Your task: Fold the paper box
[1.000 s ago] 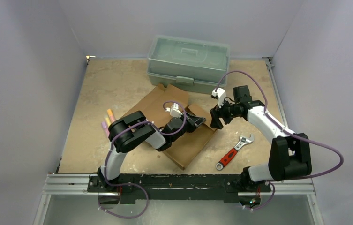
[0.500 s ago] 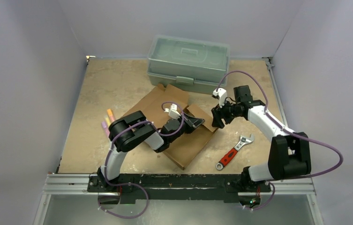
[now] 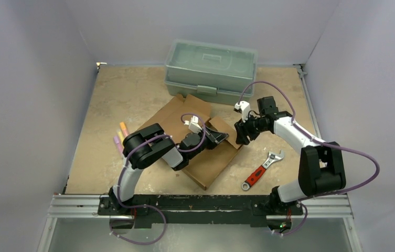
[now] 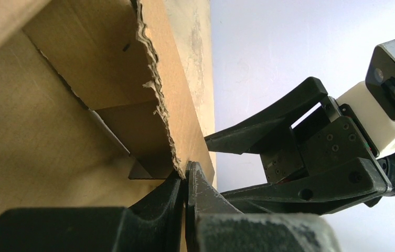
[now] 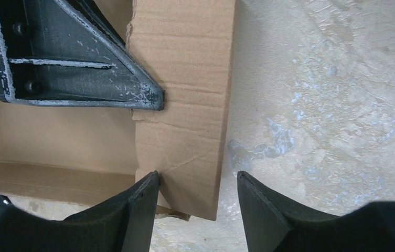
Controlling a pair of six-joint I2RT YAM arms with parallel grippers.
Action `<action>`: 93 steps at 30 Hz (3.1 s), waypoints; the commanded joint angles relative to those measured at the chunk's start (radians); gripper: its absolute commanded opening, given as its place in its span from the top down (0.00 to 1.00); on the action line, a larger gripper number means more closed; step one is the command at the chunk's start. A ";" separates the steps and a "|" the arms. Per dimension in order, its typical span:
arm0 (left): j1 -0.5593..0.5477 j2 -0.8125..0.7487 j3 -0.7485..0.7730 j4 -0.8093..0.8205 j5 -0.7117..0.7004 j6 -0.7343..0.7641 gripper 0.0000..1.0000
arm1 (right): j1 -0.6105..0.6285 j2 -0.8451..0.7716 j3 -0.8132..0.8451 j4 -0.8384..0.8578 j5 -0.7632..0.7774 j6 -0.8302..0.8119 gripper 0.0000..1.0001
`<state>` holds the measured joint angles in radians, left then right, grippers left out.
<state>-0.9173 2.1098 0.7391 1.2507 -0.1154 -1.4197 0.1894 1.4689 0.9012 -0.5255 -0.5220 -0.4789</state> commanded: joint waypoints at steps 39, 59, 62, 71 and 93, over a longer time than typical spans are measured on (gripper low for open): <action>0.015 -0.398 -0.076 -0.428 -0.131 0.301 0.78 | 0.080 0.038 0.004 0.033 0.155 0.001 0.71; 0.072 -0.151 0.233 -0.684 -0.112 0.386 0.97 | 0.093 0.031 0.006 0.026 0.113 -0.008 0.73; 0.083 -0.127 0.255 -0.689 -0.092 0.390 0.98 | 0.103 0.031 0.008 0.026 0.102 -0.010 0.74; 0.104 -0.105 0.265 -0.592 0.026 0.400 0.96 | 0.123 0.055 0.011 0.045 0.121 0.005 0.91; 0.137 -0.263 0.187 -0.588 -0.005 0.283 0.29 | 0.124 0.006 -0.008 0.109 0.197 0.061 1.00</action>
<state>-0.7853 1.8805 0.8661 0.7506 -0.0616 -1.1213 0.3088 1.5097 0.8970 -0.4465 -0.3225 -0.4347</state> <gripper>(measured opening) 0.633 0.028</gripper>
